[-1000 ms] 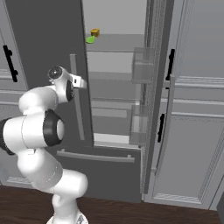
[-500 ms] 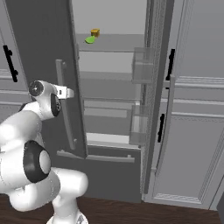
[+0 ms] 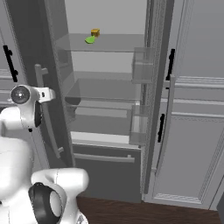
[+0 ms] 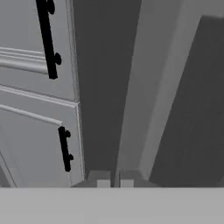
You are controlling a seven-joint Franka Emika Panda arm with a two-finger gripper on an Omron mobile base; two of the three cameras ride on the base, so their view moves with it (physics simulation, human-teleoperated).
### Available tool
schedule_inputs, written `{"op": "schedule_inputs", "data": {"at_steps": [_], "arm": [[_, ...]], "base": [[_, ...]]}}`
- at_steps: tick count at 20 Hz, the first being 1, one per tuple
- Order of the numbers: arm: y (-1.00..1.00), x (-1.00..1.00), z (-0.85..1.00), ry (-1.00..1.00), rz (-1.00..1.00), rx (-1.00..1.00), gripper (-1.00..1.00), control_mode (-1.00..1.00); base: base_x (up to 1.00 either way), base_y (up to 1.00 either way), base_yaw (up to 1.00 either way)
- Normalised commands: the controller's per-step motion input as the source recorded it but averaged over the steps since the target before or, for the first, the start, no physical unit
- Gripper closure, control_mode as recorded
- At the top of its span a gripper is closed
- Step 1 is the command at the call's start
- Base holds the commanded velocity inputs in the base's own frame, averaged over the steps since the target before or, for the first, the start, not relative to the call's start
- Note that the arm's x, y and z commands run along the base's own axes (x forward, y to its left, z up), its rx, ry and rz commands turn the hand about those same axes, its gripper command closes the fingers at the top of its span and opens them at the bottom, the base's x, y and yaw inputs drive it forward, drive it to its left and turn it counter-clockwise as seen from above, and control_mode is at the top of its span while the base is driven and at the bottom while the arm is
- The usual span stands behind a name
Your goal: Grab a lemon wedge from the fridge and one ice cube from the ice bowl, and put them in the glass of lemonade.
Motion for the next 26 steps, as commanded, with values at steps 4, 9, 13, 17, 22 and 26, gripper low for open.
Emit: {"op": "schedule_inputs", "data": {"at_steps": [4,9,13,17,22,26], "arm": [[0.66,-1.00,0.54,0.00,0.28,-0.10,1.00,-1.00],[0.34,-0.91,0.51,0.00,0.13,-0.12,-1.00,-1.00],[-0.11,-0.96,0.59,-0.05,0.00,-0.01,-1.00,-1.00],[-0.71,-0.70,0.74,-0.07,-0.06,0.08,-1.00,-1.00],[-0.85,-0.24,0.52,0.00,-0.09,0.19,-1.00,-1.00],[-0.96,-0.04,0.29,0.06,-0.12,0.14,-1.00,-1.00]], "base": [[0.00,0.00,0.00],[0.00,0.00,0.00],[0.00,0.00,0.00],[0.00,0.00,0.00],[0.00,0.00,0.00],[0.00,0.00,0.00]]}}
